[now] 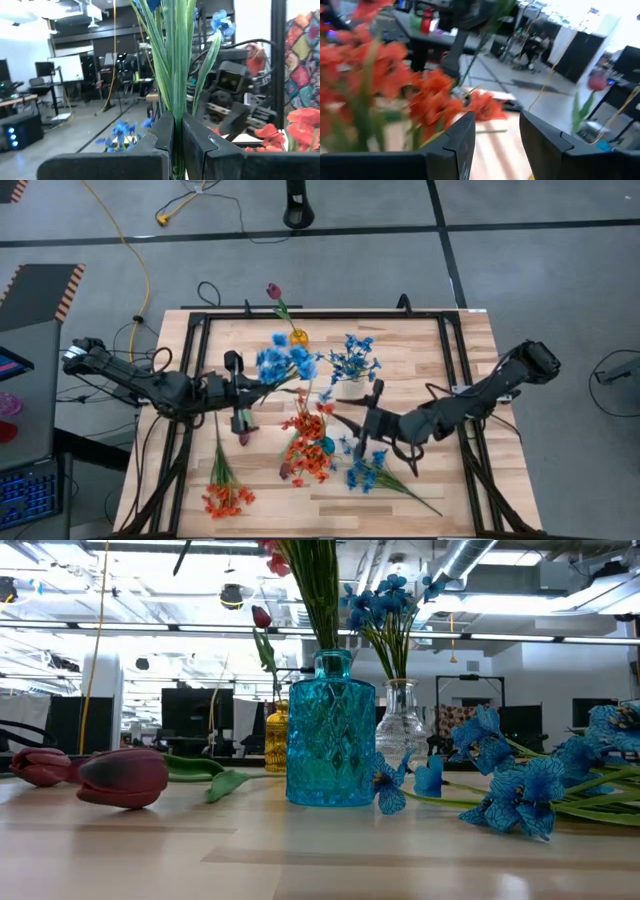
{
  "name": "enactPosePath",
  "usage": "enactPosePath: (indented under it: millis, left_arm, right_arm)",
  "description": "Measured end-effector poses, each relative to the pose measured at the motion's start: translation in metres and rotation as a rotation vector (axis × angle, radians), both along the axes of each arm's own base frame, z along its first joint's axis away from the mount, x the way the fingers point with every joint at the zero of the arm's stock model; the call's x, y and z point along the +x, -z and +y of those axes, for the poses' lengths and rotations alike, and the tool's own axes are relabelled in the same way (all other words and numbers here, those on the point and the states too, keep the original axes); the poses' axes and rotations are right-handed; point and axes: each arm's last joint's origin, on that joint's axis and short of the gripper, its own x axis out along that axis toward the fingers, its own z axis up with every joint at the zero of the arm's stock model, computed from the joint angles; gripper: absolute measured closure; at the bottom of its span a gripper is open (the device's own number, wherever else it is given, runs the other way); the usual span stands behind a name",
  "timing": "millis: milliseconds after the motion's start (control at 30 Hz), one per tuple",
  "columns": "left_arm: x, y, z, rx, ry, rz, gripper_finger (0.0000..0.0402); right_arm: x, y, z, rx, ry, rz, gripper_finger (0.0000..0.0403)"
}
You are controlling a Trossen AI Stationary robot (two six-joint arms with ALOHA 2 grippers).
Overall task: Sort flowers into vase by color
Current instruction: Put the left blue flowers into the transparent vase
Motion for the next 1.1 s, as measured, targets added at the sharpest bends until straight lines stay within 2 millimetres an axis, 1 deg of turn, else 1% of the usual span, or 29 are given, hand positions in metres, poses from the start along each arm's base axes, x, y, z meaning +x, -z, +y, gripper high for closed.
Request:
enactPosePath:
  millis: [100,233,500,733,967,1100]
  left_arm:
    - [0.000,-0.001,0.002,0.002,-0.003,-0.006,0.0393]
    - [0.007,0.002,0.007,0.001,-0.041,-0.005,0.0392]
    - [0.031,0.008,0.017,0.028,0.003,-0.065,0.0392]
    - [0.053,0.020,0.025,0.052,0.021,-0.072,0.0392]
    - [0.079,0.018,0.027,0.063,0.010,-0.044,0.0392]
    - [0.095,0.016,0.024,0.104,0.002,-0.023,0.0392]
  right_arm:
    - [0.004,-0.005,-0.008,-0.013,-0.008,-0.039,0.0223]
    - [0.007,-0.014,-0.020,0.011,-0.111,-0.088,0.0223]
    - [0.007,-0.028,-0.045,0.091,-0.210,-0.160,0.0223]
    - [0.011,-0.029,-0.062,0.109,-0.215,-0.177,0.0223]
    - [0.014,-0.029,-0.072,0.146,-0.217,-0.186,0.0223]
    - [0.014,-0.029,-0.073,0.145,-0.215,-0.185,0.0223]
